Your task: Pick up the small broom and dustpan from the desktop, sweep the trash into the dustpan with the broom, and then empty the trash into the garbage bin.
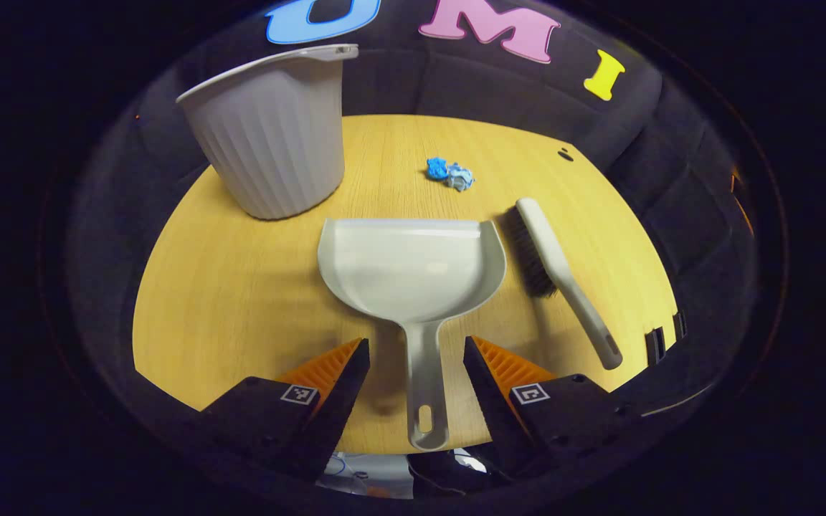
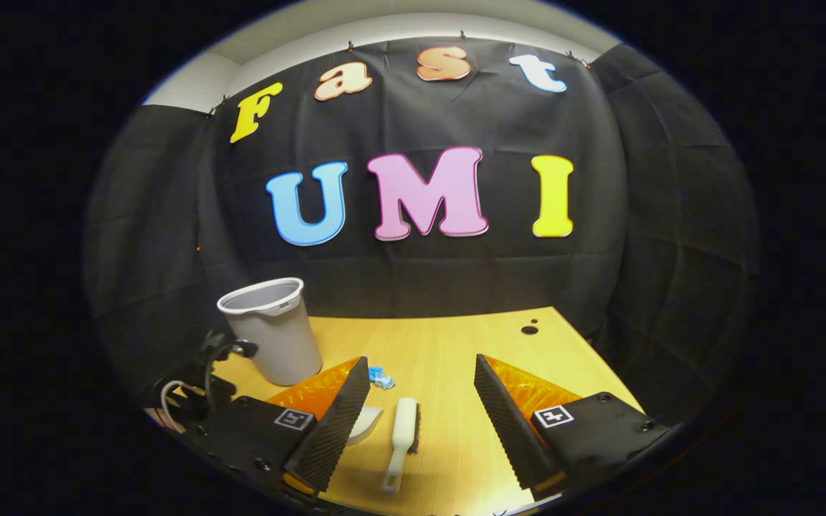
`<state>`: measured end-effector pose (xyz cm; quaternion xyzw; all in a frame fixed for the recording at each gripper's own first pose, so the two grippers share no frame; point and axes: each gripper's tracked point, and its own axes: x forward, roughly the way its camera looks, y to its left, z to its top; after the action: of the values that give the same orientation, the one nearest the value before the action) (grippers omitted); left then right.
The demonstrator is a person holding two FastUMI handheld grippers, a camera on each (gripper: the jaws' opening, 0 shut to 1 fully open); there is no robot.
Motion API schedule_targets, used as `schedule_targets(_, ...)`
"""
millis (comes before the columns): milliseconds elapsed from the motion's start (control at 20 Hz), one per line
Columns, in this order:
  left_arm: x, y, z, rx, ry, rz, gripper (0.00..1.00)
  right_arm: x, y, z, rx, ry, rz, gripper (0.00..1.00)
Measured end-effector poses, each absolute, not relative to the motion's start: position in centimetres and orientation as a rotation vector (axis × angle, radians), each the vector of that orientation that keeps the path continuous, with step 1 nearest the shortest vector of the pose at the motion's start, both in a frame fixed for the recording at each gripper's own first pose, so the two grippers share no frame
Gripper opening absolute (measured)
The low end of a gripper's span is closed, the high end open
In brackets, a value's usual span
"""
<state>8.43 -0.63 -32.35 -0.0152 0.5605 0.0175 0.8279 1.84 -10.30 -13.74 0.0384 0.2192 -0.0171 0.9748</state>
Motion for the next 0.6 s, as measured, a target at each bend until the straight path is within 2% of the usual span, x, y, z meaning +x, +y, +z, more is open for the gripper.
schedule_targets(150, 9.1, -1.0, -34.6, -0.076, 1.329, 0.07, 0.8, 1.3, -9.4, -16.7, 0.112, 0.544, 0.039, 0.95)
schedule_targets(400, 11.4, -1.0, -36.3, -0.058, 1.459, 0.152, 0.78, 1.8, -7.8, -20.6, 0.159, 0.683, 0.164, 0.96)
schedule_targets(450, 11.7, -1.1, -37.4, -0.072, 1.474, 0.159, 0.62, 1.7, -7.6, -21.2, 0.172, 0.706, 0.184, 0.96)
schedule_targets(500, 11.9, -1.1, -36.0, -0.073, 1.485, 0.161, 0.57, 1.9, -7.3, -22.0, 0.186, 0.734, 0.195, 0.96)
schedule_targets(550, 11.8, -1.1, -35.9, -0.074, 1.497, 0.158, 0.58, 2.0, -7.2, -22.9, 0.198, 0.772, 0.204, 0.96)
schedule_targets(600, 12.0, -1.2, -35.9, -0.076, 1.501, 0.152, 0.53, 2.0, -7.1, -23.8, 0.206, 0.81, 0.204, 0.95)
